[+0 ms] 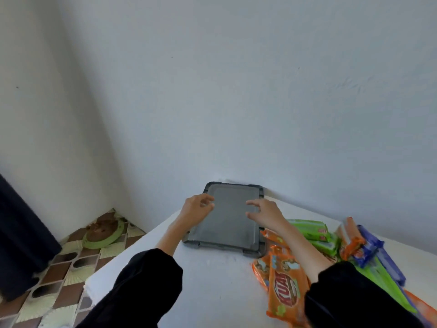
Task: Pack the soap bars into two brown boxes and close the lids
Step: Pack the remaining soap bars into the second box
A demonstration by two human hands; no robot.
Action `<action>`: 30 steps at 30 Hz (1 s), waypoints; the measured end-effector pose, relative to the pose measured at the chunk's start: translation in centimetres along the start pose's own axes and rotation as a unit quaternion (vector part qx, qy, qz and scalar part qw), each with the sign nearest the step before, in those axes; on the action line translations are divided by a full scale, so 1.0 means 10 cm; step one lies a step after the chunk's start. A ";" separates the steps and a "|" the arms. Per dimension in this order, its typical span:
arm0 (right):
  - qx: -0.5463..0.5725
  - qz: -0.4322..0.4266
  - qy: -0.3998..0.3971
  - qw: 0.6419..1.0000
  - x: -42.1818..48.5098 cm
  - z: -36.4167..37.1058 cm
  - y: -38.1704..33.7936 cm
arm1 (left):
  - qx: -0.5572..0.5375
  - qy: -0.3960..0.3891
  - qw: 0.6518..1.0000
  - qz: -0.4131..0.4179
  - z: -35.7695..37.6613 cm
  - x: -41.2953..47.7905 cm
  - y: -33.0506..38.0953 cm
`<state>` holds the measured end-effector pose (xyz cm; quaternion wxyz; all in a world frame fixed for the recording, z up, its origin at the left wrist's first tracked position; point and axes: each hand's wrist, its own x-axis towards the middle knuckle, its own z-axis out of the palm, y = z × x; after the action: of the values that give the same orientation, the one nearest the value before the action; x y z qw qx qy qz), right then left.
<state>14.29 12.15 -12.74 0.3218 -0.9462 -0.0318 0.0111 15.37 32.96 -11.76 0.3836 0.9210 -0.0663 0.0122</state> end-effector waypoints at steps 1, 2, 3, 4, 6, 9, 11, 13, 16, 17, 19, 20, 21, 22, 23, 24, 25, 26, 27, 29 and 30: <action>-0.007 0.013 -0.002 1.000 0.09 0.05 0.03 | 0.006 -0.011 1.000 0.001 0.03 0.13 -0.07; -0.015 0.024 -0.005 1.000 0.16 0.09 0.06 | 0.013 -0.021 1.000 -0.001 0.07 0.25 -0.13; -0.025 0.036 -0.007 0.999 0.22 0.13 0.09 | 0.020 -0.030 0.999 -0.004 0.11 0.35 -0.20; -0.031 0.054 -0.007 0.998 0.28 0.17 0.12 | 0.027 -0.039 0.999 -0.005 0.16 0.45 -0.27; -0.046 0.097 -0.007 0.994 0.36 0.24 0.17 | 0.041 -0.044 0.998 -0.006 0.26 0.61 -0.41; -0.085 0.156 -0.034 0.984 0.44 0.35 0.28 | 0.110 -0.043 0.993 -0.023 0.42 0.74 -0.59; -0.093 0.161 -0.063 0.981 0.47 0.38 0.29 | 0.153 -0.051 0.986 -0.044 0.50 0.78 -0.68; -0.058 0.143 -0.064 0.986 0.50 0.36 0.29 | 0.160 -0.057 0.984 -0.050 0.55 0.81 -0.73; 0.055 0.122 -0.030 0.991 0.52 0.34 0.28 | 0.075 -0.035 0.996 -0.040 0.55 0.81 -0.72; 0.086 0.116 -0.019 0.989 0.53 0.35 0.27 | 0.028 -0.024 0.999 -0.037 0.52 0.80 -0.71; 0.099 0.106 0.008 0.989 0.53 0.36 0.21 | -0.037 0.003 0.999 -0.020 0.44 0.78 -0.65; 0.093 0.101 0.026 0.990 0.53 0.35 0.16 | -0.043 0.020 0.999 -0.005 0.38 0.76 -0.60; 0.086 0.093 0.047 0.991 0.52 0.32 0.11 | -0.040 0.040 0.998 0.013 0.33 0.75 -0.54; 0.083 0.079 0.070 0.991 0.51 0.27 0.05 | -0.037 0.064 0.997 0.032 0.26 0.74 -0.48; 0.084 0.063 0.094 0.990 0.48 0.21 -0.02 | -0.035 0.087 0.994 0.052 0.19 0.74 -0.40; 0.087 0.045 0.118 0.988 0.46 0.14 -0.07 | -0.034 0.109 0.991 0.072 0.12 0.73 -0.30; 0.092 0.029 0.142 0.985 0.42 0.07 -0.12 | -0.031 0.130 0.987 0.095 0.05 0.71 -0.19; 0.098 0.015 0.166 0.981 0.37 -0.01 -0.16 | -0.025 0.151 0.981 0.120 -0.01 0.68 -0.07; 0.107 0.002 0.193 0.975 0.31 -0.09 -0.19 | -0.017 0.173 0.974 0.147 -0.07 0.65 0.06; 0.126 -0.028 0.243 0.961 0.16 -0.26 -0.22 | 0.003 0.217 0.954 0.209 -0.17 0.57 0.35; 0.135 -0.040 0.262 0.955 0.09 -0.35 -0.23 | 0.013 0.234 0.943 0.237 -0.22 0.53 0.49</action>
<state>15.16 11.93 -8.54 0.4435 -0.8617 0.0173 -0.2460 20.08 30.48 -6.34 0.3619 0.8547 -0.1912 0.3192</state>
